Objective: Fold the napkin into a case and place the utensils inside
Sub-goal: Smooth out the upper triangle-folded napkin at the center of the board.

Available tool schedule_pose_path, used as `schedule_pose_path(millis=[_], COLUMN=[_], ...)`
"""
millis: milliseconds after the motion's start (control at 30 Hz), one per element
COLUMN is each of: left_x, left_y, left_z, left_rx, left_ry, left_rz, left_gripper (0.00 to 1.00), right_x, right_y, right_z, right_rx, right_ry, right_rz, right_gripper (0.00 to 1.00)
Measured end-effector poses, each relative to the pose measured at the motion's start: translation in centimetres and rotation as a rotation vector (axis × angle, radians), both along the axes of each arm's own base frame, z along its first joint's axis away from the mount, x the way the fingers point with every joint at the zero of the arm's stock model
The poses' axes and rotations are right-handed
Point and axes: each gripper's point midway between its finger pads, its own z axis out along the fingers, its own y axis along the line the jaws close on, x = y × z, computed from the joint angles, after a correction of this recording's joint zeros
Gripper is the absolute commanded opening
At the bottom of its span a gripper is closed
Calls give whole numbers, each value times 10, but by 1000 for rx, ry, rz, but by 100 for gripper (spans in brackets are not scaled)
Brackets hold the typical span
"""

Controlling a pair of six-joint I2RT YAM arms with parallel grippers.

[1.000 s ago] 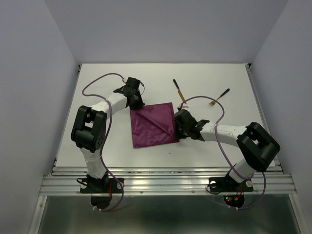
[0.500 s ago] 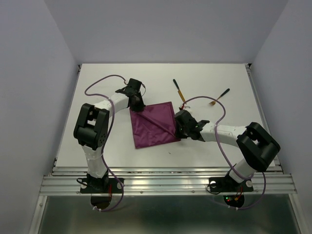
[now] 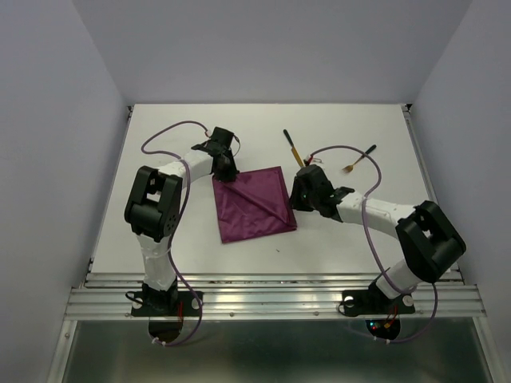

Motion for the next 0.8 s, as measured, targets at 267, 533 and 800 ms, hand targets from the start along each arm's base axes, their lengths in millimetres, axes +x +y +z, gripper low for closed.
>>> schedule_pose_path(millis=[267, 533, 800], left_x=[0, 0, -1], left_y=[0, 1, 1], left_z=[0, 0, -1], left_rx=[2, 6, 7], left_ry=[0, 0, 2], left_rz=[0, -4, -4], left_gripper=[1, 1, 1], right_x=[80, 122, 144], right_y=[11, 30, 44], right_z=[12, 2, -11], right_rx=[2, -9, -33], right_ry=[-63, -81, -87], right_rz=[22, 93, 137], right_gripper=[34, 36, 39])
